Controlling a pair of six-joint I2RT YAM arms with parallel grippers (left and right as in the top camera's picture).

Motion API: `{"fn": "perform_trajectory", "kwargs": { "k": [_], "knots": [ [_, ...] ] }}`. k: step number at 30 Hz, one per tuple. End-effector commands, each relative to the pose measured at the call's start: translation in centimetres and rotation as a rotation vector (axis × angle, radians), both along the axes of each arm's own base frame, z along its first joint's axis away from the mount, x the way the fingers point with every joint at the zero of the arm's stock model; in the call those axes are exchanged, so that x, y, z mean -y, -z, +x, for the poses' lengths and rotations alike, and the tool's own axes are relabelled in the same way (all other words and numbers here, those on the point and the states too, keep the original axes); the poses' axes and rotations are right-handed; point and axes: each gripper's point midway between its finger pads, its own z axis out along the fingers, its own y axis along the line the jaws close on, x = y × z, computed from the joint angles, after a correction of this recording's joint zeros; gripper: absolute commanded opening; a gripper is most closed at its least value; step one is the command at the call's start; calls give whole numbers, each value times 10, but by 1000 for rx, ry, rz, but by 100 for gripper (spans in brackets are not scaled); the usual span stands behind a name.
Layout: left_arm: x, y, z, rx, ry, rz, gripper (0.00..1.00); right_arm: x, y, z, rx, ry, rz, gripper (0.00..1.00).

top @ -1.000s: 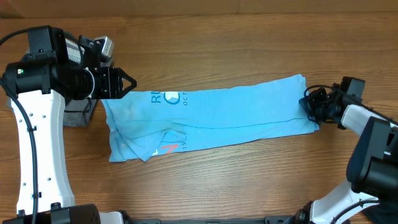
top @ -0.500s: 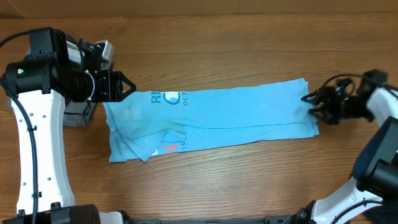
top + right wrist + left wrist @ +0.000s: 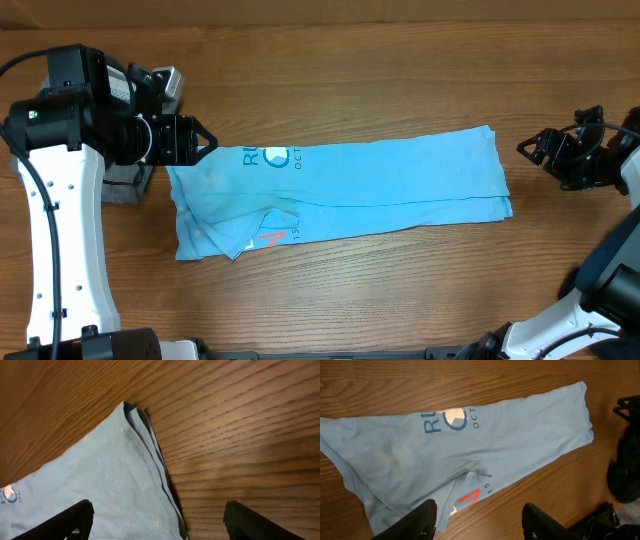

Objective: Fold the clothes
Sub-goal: 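Lift the left gripper away and tug the right end rightward with the right gripper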

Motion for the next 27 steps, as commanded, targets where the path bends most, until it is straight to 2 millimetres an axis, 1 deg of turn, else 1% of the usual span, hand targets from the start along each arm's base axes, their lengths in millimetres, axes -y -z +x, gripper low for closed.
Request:
{"fn": "perform_trajectory", "kwargs": {
  "k": [1,4,7,9,12,14,18,21,22,23,25,27],
  "knots": [
    [3,-9,0,44,35,19,59,-12,14,2,19,-103,38,87],
    [3,-9,-1,44,35,19,59,-20,38,0,-36,-119,68,82],
    [3,-8,-2,37,35,17,59,-17,61,-6,-105,-118,52,79],
    [3,-8,-3,34,35,16,59,-18,70,-8,-121,-118,61,78],
    [3,-8,-2,35,35,16,59,-26,70,-8,-103,-152,101,75],
    [3,-8,-2,36,36,17,59,-34,73,-11,-121,-174,110,74],
    [3,-8,-2,36,35,16,59,-53,79,-18,-176,-209,141,68],
    [3,-8,-2,35,35,16,59,-64,83,-26,-229,-239,141,59],
    [4,-8,-2,36,36,14,59,-68,84,-27,-237,-249,141,54],
    [4,-8,-2,36,36,13,59,-69,84,-27,-239,-252,142,52],
    [4,-8,-2,35,36,13,59,-69,84,-28,-247,-253,140,44],
    [4,-8,-3,35,36,12,59,-69,84,-29,-249,-253,140,41]
  ]
}}
